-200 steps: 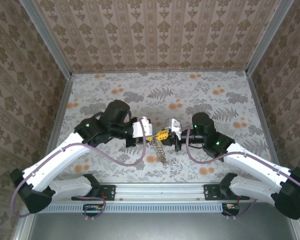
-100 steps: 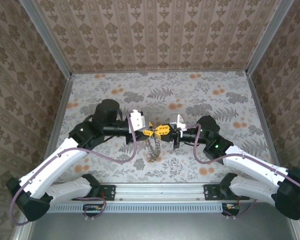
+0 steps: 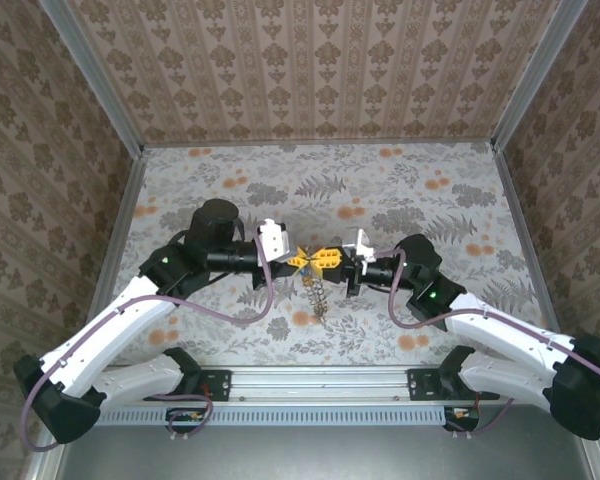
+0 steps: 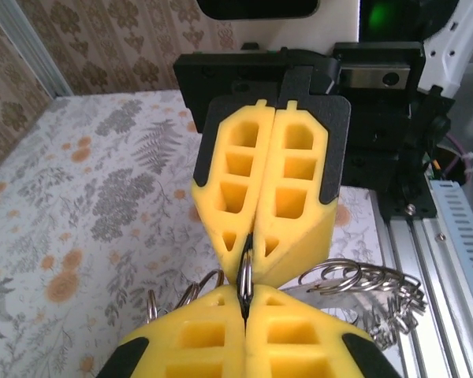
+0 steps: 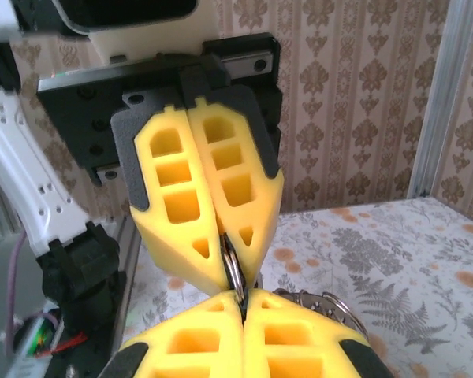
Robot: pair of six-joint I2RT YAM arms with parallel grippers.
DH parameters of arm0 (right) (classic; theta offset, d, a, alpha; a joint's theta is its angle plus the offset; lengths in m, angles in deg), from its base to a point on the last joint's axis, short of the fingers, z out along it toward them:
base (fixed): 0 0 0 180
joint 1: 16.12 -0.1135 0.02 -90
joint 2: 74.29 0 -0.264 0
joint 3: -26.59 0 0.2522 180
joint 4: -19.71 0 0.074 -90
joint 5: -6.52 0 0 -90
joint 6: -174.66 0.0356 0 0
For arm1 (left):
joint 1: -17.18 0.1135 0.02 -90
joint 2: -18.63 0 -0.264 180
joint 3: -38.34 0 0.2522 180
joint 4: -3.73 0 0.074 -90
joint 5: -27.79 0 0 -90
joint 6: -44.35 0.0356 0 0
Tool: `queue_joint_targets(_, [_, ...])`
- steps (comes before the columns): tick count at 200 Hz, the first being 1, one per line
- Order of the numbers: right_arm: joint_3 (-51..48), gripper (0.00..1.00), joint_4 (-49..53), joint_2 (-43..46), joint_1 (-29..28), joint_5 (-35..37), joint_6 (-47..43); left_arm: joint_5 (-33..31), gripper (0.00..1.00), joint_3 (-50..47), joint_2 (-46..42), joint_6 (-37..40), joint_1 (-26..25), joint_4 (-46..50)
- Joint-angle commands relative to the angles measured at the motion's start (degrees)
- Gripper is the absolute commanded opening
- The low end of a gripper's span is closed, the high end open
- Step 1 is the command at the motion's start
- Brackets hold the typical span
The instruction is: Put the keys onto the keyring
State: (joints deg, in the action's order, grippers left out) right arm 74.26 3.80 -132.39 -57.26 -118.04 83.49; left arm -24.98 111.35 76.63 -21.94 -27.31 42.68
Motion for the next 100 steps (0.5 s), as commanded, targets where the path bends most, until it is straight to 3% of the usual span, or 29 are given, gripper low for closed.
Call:
queue_joint_targets(1, [8.68, 0.13, 22.23, 1.39, 0.01, -4.16, -12.98, -1.29, 0.0, 3.3, 0.19, 3.87, 0.05, 6.58])
queue_joint_targets(18, [13.58, 0.23, 35.34, 0.19, -0.07, -4.43, -20.69, -3.84, 0.0, 6.33, 1.87, 7.29, -0.92, 12.22])
queue_joint_targets(43, [18.33, 0.3, 43.97, -2.35, -0.03, -3.93, -24.47, -7.29, 0.0, 9.49, 3.75, 10.28, -2.39, 16.67])
queue_joint_targets(100, [19.09, 0.31, 41.48, -5.22, -0.45, -2.92, -19.86, -6.65, 0.0, 11.96, 6.37, 10.85, -3.12, 18.38])
